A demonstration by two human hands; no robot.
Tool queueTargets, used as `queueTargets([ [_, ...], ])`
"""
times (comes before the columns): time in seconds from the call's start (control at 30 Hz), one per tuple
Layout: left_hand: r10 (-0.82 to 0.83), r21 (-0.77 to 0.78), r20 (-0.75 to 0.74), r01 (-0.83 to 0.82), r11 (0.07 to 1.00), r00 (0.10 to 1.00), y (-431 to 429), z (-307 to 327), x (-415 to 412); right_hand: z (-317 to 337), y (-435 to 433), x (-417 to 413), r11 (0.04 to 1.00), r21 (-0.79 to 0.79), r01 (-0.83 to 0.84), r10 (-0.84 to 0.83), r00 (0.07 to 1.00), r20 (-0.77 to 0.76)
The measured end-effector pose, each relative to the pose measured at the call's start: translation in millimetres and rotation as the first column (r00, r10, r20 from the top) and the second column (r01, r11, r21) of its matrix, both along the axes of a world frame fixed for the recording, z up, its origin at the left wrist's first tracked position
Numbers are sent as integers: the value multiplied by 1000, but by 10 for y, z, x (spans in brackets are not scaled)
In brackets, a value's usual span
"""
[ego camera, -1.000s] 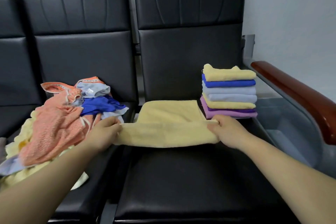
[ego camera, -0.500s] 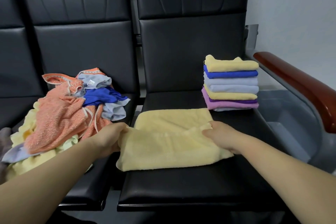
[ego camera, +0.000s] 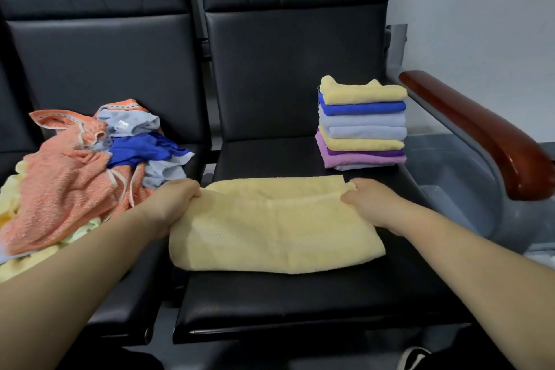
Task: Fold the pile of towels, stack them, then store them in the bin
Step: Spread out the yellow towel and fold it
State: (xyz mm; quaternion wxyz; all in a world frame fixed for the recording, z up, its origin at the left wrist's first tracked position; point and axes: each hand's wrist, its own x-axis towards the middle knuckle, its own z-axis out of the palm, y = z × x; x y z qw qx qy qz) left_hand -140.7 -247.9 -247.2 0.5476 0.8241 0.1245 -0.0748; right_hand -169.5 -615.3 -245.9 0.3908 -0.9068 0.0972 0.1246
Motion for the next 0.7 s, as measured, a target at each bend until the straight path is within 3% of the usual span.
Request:
queueTargets([
  [0.13,64,134,56,-71,988,996,38,-92,183,2,68,209,992,59,112,-119,983,143],
  [0.27,108,205,122,-132,970,987,59,-153,346,-32,215,377,993,49,107,-115,973,202],
  [0.43,53,320,124,-90,943,991,-27,-351,474,-271,270,526,986,-166,28,-1,986,164],
  [0.7,-69,484,85,19,875,994,-158,-423,719,-370,59,691,928,-347,132,-76,983,170],
])
